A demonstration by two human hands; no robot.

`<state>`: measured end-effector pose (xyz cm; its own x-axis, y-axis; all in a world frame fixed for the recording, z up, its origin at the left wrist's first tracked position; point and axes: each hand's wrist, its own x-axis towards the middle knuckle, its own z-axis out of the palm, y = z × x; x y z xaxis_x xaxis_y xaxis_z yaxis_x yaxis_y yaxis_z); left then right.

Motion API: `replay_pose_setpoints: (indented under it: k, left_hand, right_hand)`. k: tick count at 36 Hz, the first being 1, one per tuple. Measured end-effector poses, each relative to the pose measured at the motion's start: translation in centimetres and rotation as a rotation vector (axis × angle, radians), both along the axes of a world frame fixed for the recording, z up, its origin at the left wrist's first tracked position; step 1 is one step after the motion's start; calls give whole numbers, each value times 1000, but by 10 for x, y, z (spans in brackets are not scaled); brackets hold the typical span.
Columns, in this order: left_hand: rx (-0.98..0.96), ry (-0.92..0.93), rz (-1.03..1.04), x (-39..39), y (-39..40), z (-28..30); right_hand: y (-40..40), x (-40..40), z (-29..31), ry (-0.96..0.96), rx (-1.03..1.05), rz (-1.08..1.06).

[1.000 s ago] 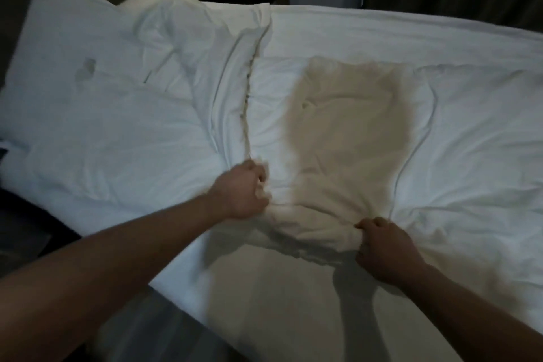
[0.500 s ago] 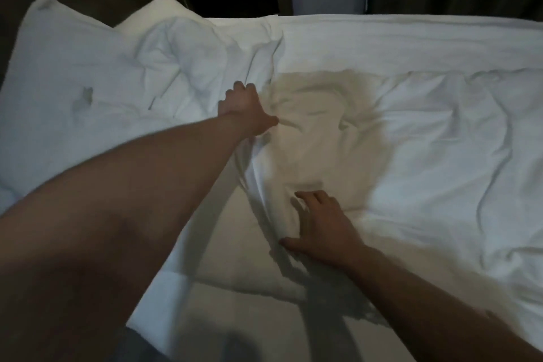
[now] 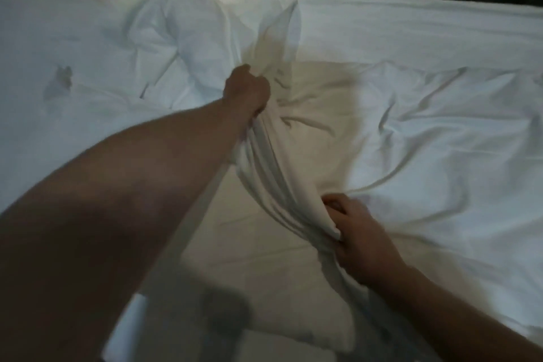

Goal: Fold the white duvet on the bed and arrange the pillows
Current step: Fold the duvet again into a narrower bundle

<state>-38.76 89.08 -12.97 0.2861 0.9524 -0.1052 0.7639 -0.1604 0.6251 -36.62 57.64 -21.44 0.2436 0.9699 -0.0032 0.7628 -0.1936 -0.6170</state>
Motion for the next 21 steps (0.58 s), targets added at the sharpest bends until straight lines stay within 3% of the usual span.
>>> replay_pose_setpoints:
  k: [3,8,11,13,14,16,17,18,19,21]
  left_hand:
    - [-69,-424,206,-38,10,42]
    - [-283,-802,532,-171,-25,86]
    - [-232,-510,442,-241,-93,73]
    - [-142,-411,472,-283,-138,37]
    - [-92,-274,438,-298,-153,16]
    - [-335,-37,499,-317,-163,-9]
    - [-429,-62,520,-319,-165,-19]
    - [-474,47,396,-321,-161,-19]
    - [-326,40,333,-319,-153,-23]
    - [-117,74,397,-307,-135,-12]
  right_hand:
    - [10,20,26,-131,-5,-78]
    - [48,52,103,-273,110,-5]
    - [61,42,122,-344,182,136]
    - [56,26,113,-357,161,235]
    - [49,18,102,-343,118,276]
    - [31,2,79,-306,-45,374]
    - [22,-6,69,-299,-173,419]
    - [14,-12,61,-303,-311,450]
    - [8,-18,55,-309,-419,465]
    - [4,-27,48,-285,-512,442]
